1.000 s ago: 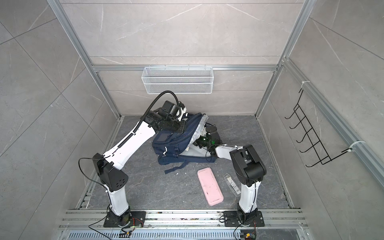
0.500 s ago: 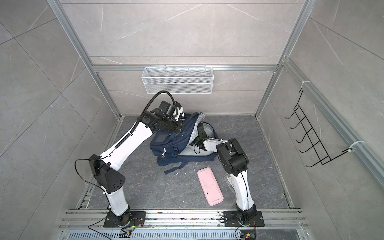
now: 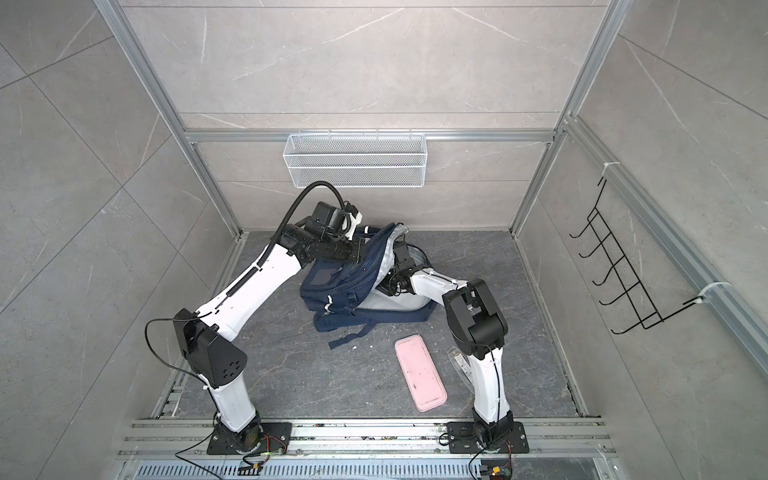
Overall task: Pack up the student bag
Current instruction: 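Release the book and withdraw the right gripper from the backpack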
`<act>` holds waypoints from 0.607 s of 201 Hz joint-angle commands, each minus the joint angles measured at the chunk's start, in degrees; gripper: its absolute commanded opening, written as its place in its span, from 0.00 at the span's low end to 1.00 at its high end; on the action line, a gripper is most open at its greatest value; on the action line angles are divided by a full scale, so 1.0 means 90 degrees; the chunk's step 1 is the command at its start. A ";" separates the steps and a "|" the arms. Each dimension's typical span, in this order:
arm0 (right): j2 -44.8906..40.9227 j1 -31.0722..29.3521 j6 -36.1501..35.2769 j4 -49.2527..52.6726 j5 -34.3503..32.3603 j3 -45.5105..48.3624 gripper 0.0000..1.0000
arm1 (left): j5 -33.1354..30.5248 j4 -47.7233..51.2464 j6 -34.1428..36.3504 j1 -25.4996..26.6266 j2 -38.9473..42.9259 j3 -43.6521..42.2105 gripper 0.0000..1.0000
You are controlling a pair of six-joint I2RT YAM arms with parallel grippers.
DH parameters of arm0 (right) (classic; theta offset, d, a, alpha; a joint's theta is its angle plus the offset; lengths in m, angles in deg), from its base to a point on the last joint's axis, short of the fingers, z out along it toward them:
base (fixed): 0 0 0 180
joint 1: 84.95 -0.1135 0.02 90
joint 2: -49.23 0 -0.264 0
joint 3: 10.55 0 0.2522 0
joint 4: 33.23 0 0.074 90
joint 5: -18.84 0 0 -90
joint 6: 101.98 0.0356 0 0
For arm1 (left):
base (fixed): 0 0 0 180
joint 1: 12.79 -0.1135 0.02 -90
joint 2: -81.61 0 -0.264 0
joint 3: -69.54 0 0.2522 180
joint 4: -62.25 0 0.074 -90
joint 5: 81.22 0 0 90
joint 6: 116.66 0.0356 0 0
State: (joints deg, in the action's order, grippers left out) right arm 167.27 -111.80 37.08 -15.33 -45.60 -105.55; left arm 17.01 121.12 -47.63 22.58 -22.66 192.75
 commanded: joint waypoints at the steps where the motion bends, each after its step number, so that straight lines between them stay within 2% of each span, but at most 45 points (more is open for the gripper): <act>1: -0.0631 0.0169 -0.0260 0.0159 -0.0109 0.0453 0.74 | 0.0192 -0.0605 -0.0125 -0.0012 0.0298 -0.0073 0.00; 29: -0.1149 0.0305 -0.0319 -0.0045 -0.0019 0.1211 0.66 | 0.0233 -0.0673 -0.0167 -0.0010 0.0193 -0.0150 0.00; 56: -0.1952 0.0315 -0.0546 0.0110 -0.0340 0.1960 0.56 | 0.0269 -0.0761 -0.0205 0.0010 0.0016 -0.0171 0.00; 90: -0.3083 0.0354 -0.1028 0.0793 -0.0939 0.2651 0.51 | 0.0300 -0.0739 -0.0189 0.0130 -0.0393 -0.0023 0.00; 122: -0.3932 0.0357 -0.1576 0.1708 -0.1427 0.2874 0.47 | 0.0238 -0.0696 -0.0127 0.0403 -0.0901 0.0267 0.00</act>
State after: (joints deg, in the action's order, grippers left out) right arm 137.04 -108.65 28.36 -7.75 -53.38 -81.42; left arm 19.48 117.90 -48.59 24.70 -27.95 191.57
